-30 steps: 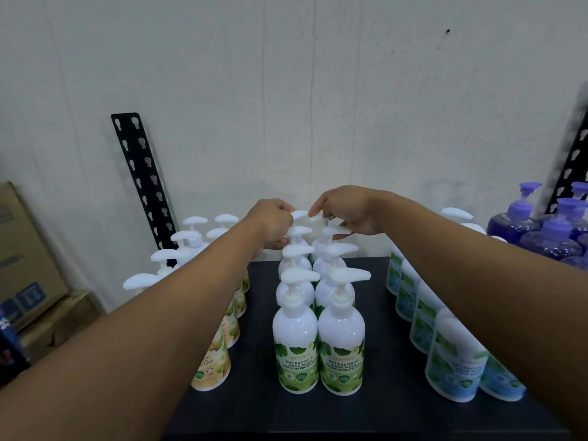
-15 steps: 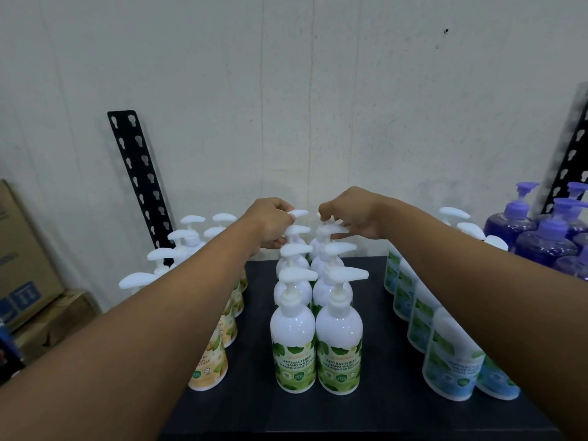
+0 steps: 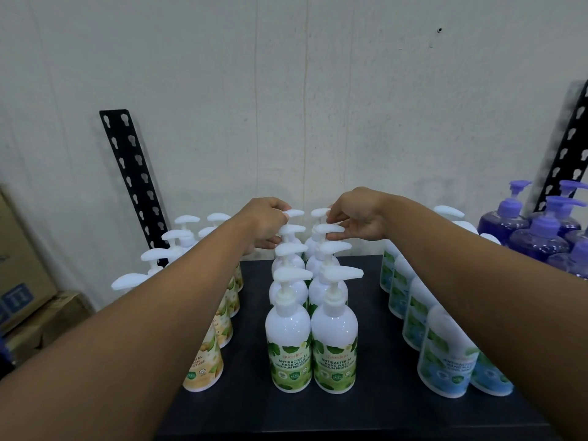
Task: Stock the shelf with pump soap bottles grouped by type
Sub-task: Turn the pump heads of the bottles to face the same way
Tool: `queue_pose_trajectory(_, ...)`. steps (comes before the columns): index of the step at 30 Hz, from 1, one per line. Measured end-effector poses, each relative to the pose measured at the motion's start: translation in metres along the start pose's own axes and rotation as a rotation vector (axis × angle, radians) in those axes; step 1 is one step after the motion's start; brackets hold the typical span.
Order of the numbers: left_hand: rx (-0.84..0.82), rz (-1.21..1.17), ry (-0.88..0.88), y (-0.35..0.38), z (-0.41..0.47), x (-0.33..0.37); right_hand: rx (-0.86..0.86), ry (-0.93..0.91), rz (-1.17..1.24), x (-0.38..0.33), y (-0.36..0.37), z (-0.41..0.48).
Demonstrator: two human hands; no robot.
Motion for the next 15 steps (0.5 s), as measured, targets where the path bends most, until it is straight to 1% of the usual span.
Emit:
queue_pose_trajectory(9,0.023,-0.008,-0.002,0.000,-0.011,0.007,0.022,0.002,-0.049,-0.006,-0.007,-0.016)
queue_pose_trajectory(12,0.129,0.067,0.081,-0.009,-0.030,0.026,0.068,-0.070,-0.097,-0.022,-0.019,-0.045)
queue_pose_trajectory(15,0.188,0.045,0.187,-0.011,-0.067,0.055,0.073,-0.163,-0.123,-0.037,-0.032,-0.089)
Point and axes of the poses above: each hand's wrist, its own z-axis towards the middle knuckle, its own y-axis out of the palm, x = y × z, the point moved 5 cm from there along z, towards the middle knuckle
